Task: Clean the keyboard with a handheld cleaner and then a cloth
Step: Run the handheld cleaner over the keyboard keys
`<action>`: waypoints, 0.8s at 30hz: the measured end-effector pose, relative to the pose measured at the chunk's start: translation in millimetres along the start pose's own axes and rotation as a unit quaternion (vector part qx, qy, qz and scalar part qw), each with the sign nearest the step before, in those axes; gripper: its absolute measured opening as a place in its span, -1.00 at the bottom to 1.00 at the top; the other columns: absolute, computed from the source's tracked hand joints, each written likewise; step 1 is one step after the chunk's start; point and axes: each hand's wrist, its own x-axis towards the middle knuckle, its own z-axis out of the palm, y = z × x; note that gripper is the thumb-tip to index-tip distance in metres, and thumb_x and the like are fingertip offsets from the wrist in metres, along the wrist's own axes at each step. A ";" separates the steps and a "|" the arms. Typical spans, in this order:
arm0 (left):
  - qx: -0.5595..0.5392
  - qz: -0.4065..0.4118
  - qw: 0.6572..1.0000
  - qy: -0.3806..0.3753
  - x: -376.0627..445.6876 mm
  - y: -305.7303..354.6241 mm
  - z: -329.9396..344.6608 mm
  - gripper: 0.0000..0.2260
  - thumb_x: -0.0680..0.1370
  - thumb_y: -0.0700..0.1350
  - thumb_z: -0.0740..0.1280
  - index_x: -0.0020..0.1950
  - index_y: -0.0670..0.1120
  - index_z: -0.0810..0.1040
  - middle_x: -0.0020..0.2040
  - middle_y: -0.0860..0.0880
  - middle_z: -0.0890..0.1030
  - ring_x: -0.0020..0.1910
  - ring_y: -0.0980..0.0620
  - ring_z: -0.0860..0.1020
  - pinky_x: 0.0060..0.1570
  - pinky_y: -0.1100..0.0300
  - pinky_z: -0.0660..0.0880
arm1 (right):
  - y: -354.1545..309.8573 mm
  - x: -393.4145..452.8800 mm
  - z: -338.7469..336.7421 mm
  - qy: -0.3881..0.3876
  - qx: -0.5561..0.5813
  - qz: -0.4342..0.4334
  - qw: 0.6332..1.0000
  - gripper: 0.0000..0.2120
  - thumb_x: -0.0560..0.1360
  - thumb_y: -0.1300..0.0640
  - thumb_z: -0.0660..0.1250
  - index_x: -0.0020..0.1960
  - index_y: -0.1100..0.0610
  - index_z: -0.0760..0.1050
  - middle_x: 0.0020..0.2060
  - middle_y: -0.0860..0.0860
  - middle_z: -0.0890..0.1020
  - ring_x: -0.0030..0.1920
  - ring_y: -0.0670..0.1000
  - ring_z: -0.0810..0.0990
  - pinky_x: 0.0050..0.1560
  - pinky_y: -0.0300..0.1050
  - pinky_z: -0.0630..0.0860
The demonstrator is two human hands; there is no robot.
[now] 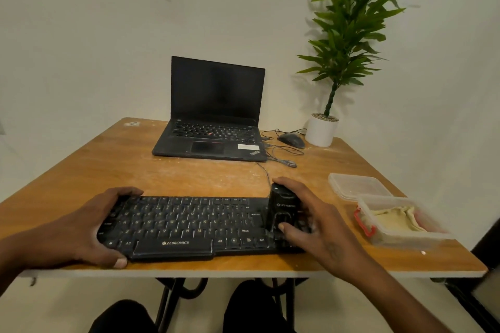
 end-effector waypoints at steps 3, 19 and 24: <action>-0.008 0.003 1.000 -0.005 0.8 -1.7 -1.8 0.12 0.08 0.19 0.79 0.53 0.35 0.30 0.42 0.14 0.50 0.34 0.00 0.55 0.26 -0.14 0.54 | 12.5 29.3 5.0 0.011 -0.020 0.003 1.000 -0.30 0.55 0.22 0.40 0.44 -0.40 0.24 0.17 -0.21 0.54 0.15 -0.18 0.57 -0.01 -0.10 0.67; -0.004 -0.006 1.000 -0.007 0.7 -0.6 -0.2 0.14 0.05 0.26 0.77 0.53 0.41 0.26 0.41 0.23 0.47 0.33 0.10 0.56 0.24 -0.08 0.57 | -1.0 -14.6 2.9 0.005 0.019 -0.008 1.000 -0.29 0.53 0.27 0.42 0.42 -0.38 0.30 0.17 -0.30 0.57 0.10 0.04 0.62 0.02 0.08 0.65; -0.004 -0.008 1.000 -0.004 0.8 -3.7 -2.3 0.17 0.04 0.16 0.81 0.54 0.37 0.29 0.42 0.09 0.51 0.32 -0.07 0.56 0.25 -0.22 0.52 | 6.5 7.0 2.9 0.012 0.000 -0.003 1.000 -0.28 0.54 0.26 0.40 0.40 -0.43 0.27 0.14 -0.26 0.57 0.13 -0.16 0.59 -0.06 -0.14 0.66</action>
